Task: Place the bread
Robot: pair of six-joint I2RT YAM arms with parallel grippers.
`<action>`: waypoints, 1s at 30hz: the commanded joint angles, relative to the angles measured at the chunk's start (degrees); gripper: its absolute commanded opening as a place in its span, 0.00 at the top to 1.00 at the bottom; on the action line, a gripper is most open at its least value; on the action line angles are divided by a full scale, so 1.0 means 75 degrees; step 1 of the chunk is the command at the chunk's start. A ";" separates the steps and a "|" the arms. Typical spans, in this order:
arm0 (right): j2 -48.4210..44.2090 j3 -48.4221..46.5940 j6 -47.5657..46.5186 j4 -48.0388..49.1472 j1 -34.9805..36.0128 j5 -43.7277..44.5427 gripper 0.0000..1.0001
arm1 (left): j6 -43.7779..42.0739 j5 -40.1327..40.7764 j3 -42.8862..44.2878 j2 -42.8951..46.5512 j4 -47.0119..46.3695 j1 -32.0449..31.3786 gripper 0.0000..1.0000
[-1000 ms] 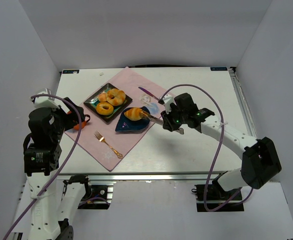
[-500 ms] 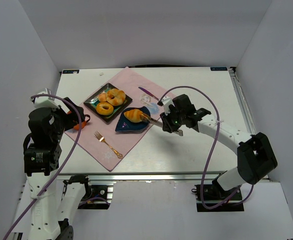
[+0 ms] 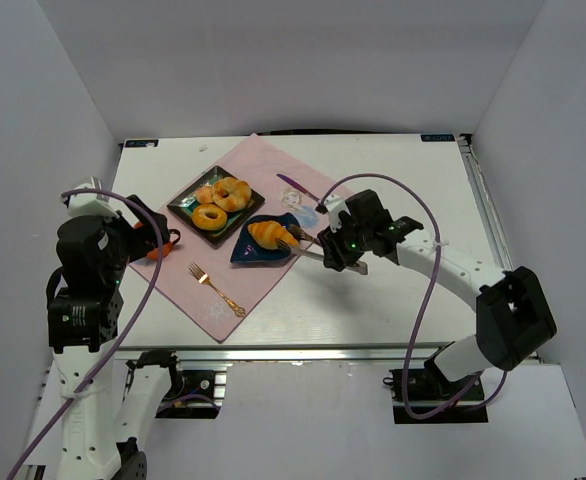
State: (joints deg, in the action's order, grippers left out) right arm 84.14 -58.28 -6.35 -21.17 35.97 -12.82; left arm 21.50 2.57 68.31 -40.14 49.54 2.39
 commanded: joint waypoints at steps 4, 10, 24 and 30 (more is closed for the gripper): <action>-0.0554 -0.0186 -0.0009 -0.0165 -0.0014 -0.0131 0.41 | 0.0040 0.0009 0.0079 0.0102 0.0004 -0.0015 0.02; -0.0847 -0.0268 -0.0044 -0.0341 -0.0014 -0.0119 0.35 | 0.0040 -0.0003 0.0032 0.0137 -0.0008 -0.0026 0.02; -0.1573 -0.0748 0.0412 -0.1020 -0.0014 0.0230 0.35 | 0.0099 -0.0038 -0.0003 0.0172 -0.0042 -0.0026 0.02; -0.2147 -0.1206 0.2355 -0.1466 -0.0014 0.1624 0.40 | -0.0065 0.0184 0.0114 0.0137 -0.0008 -0.0014 0.02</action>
State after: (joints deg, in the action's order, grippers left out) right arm 70.96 -63.96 2.52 -30.94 36.01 -7.22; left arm 21.82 2.68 68.29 -39.16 49.34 2.39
